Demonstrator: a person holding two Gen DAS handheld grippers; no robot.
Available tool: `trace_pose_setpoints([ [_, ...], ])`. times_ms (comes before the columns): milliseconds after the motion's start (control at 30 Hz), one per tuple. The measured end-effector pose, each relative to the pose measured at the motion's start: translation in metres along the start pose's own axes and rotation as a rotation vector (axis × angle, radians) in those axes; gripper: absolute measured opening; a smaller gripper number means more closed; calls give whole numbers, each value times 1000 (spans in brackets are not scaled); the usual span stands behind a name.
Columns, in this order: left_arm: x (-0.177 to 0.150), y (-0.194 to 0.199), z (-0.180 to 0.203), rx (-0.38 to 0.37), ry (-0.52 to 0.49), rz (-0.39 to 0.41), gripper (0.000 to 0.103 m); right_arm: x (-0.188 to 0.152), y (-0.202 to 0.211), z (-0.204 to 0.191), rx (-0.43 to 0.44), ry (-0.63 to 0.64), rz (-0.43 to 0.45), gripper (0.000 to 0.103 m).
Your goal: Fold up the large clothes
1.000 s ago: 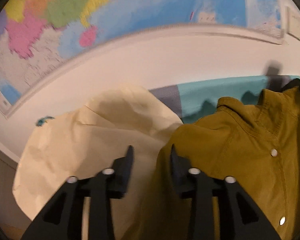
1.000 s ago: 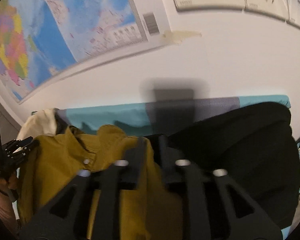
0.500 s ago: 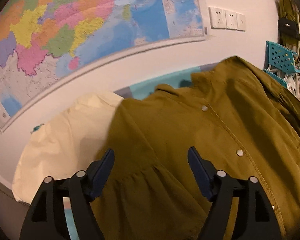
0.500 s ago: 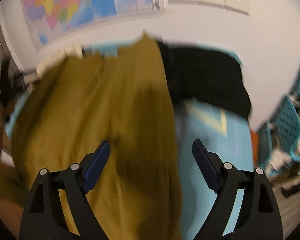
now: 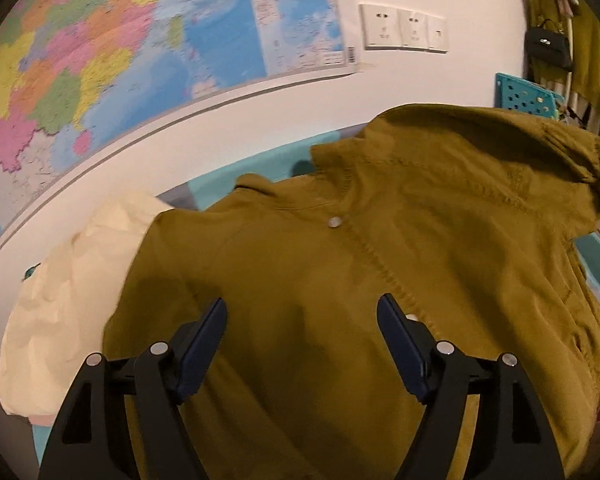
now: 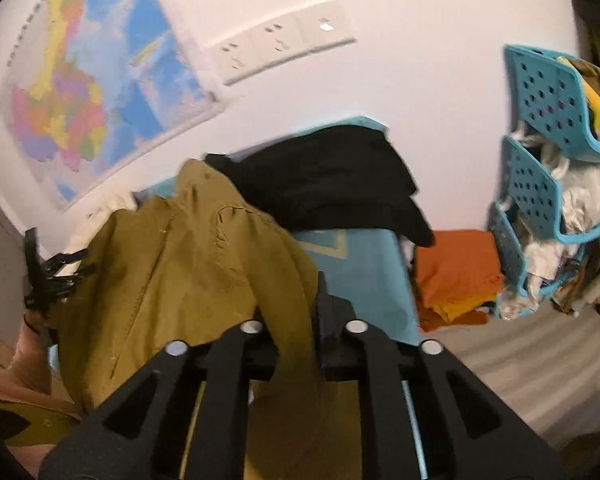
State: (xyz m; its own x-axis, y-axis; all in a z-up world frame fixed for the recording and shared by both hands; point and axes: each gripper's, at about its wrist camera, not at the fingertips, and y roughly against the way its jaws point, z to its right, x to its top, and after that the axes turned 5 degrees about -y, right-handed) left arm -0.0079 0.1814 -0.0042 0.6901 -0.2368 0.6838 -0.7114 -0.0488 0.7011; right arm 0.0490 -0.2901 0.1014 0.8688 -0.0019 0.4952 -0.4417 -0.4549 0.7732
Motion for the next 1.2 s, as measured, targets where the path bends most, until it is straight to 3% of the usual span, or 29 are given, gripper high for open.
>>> trace_pose_setpoints([
  [67, 1, -5, 4, -7, -1, -10, 75, -10, -20, 15, -87, -16, -60, 54],
  [233, -2, -16, 11, -23, -7, -47, 75, -53, -33, 28, -99, 3, -107, 77],
  [300, -2, -17, 12, -25, -12, -52, 75, -68, -27, 31, -114, 20, -106, 78],
  [333, -2, -17, 12, -32, -11, -53, 77, -75, -26, 33, -134, 31, -114, 77],
  [367, -2, -19, 12, -40, -9, -53, 77, -80, -26, 33, -161, 54, -127, 56],
  [433, 0, -23, 14, -47, -2, -59, 77, -84, -28, 32, -130, 63, -163, 25],
  [467, 2, -25, 16, -51, 0, -65, 77, -82, -24, 30, -122, 61, -161, 19],
  [567, 7, -25, 22, -79, -6, -55, 77, -61, 1, 12, -32, 74, -125, 15],
  [700, 17, -14, 42, -151, -34, 0, 77, -32, 40, -17, 157, 46, -52, 14],
  [800, 23, -7, 60, -221, -59, 40, 77, -28, 48, -33, 297, -5, -25, 14],
  [867, 25, -4, 72, -295, -61, 54, 77, -33, 39, -44, 375, -46, -48, 14],
  [1000, 25, -2, 113, -562, -96, 31, 77, -40, 23, -64, 533, -120, -47, 14],
  [1067, 23, 1, 131, -683, -108, 23, 77, -41, 16, -72, 571, -151, -40, 14],
  [1167, 22, 10, 161, -967, -97, 10, 83, -43, 6, -79, 645, -192, -18, 14],
  [1200, 21, 12, 166, -1024, -97, 12, 86, -43, 3, -83, 648, -195, -20, 14],
])
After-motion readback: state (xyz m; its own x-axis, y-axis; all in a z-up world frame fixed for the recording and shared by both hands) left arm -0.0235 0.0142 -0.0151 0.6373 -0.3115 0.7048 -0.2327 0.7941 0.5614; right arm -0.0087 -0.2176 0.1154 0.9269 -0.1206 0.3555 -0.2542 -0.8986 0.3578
